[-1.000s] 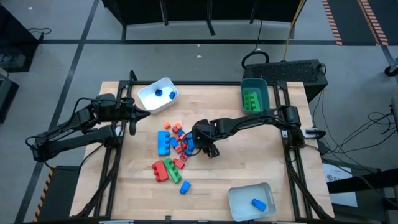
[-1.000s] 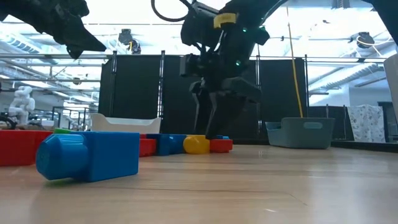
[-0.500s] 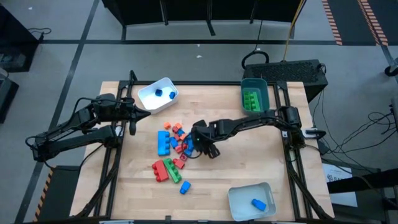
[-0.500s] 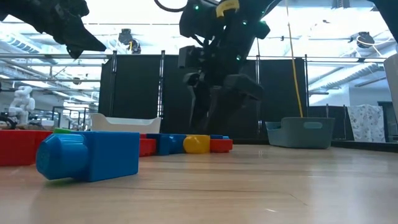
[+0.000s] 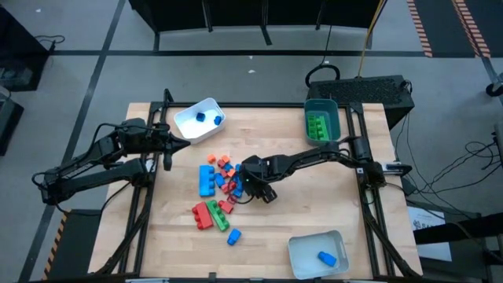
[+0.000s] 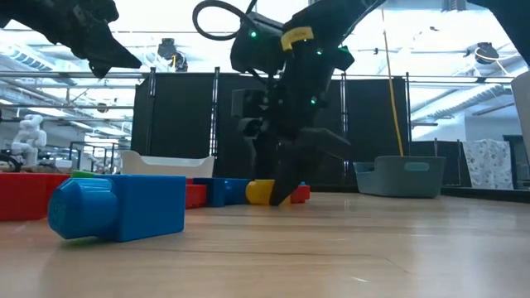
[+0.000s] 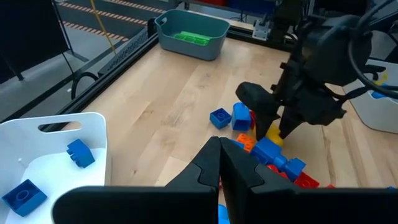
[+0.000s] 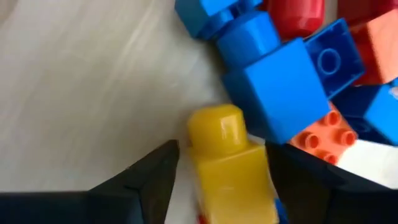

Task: Sort blocks by size
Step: Put the 1 stud yellow game piece into the gray bin

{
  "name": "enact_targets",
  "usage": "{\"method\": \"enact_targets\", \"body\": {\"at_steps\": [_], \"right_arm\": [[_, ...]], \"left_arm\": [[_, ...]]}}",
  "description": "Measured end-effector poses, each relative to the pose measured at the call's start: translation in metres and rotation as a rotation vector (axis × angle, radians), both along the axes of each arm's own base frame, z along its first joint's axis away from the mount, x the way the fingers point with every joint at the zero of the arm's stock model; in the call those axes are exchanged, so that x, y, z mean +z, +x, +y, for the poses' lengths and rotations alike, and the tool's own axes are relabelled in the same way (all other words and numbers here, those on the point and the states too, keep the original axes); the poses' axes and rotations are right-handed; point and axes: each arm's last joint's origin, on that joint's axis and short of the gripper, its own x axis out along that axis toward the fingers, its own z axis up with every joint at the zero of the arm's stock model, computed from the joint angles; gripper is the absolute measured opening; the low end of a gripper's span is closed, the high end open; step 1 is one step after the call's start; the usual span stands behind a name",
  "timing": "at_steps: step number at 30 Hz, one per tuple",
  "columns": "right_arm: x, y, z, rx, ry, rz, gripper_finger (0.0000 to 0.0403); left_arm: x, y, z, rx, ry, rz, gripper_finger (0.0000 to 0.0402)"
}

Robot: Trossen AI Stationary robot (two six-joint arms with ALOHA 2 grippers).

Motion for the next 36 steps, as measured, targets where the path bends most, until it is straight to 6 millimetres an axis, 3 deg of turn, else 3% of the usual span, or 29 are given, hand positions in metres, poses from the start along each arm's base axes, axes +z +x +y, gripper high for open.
{"method": "enact_targets", "body": {"at_steps": [7, 13, 17, 21, 26, 31, 36], "right_arm": [[0.002, -0.002, 0.001, -0.075, 0.029, 0.002, 0.0105], [0.008, -0.003, 0.002, -0.122, 0.043, 0.025, 0.0105], [0.039, 0.004, 0.014, -0.116, 0.05, 0.02, 0.0105], [0.08, 0.003, 0.037, -0.099, 0.064, 0.047, 0.0105], [0.112, -0.011, 0.078, -0.148, 0.098, 0.117, 0.0105], [0.126, -0.035, 0.129, -0.183, 0.135, 0.135, 0.0105], [0.133, -0.063, 0.165, -0.293, 0.099, 0.151, 0.0105]], "left_arm": [[0.0, 0.0, 0.0, 0.0, 0.002, -0.001, 0.0011], [0.0, 0.0, 0.0, 0.0, 0.001, 0.0, 0.0011], [0.0, 0.0, 0.0, 0.0, 0.001, 0.0, 0.0011], [0.0, 0.0, 0.0, 0.0, 0.001, 0.0, 0.0011], [0.0, 0.0, 0.0, 0.0, 0.001, 0.0, 0.0011], [0.0, 0.0, 0.0, 0.0, 0.001, 0.0, 0.0011], [0.0, 0.0, 0.0, 0.0, 0.001, 0.0, 0.0011]]}}
